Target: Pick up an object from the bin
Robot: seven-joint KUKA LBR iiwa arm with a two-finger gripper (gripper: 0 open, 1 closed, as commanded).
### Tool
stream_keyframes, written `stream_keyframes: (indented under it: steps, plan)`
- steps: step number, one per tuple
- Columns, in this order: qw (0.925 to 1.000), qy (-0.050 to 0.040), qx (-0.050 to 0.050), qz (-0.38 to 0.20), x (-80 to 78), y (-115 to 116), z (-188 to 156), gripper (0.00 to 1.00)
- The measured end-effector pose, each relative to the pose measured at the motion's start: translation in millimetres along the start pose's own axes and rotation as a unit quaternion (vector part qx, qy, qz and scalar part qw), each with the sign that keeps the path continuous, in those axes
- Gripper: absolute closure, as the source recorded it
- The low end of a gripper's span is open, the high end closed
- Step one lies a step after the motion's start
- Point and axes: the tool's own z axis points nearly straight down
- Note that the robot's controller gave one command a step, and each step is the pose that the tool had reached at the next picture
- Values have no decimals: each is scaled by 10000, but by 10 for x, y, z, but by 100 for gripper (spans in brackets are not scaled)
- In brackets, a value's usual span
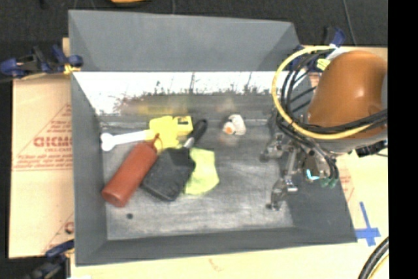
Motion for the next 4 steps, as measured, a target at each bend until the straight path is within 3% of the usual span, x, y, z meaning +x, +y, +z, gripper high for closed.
stream_keyframes:
  steps: [1, 2, 3, 4]
  plan:
    - [10000, -40, 4, -13, -16, 3, -41, 0]
    - [9995, -38, -7, 318, -395, 950, 511, 100]
    - [9995, -40, -3, 313, -397, 946, 510, 0]
    - [9995, -40, -2, 311, -397, 945, 510, 0]
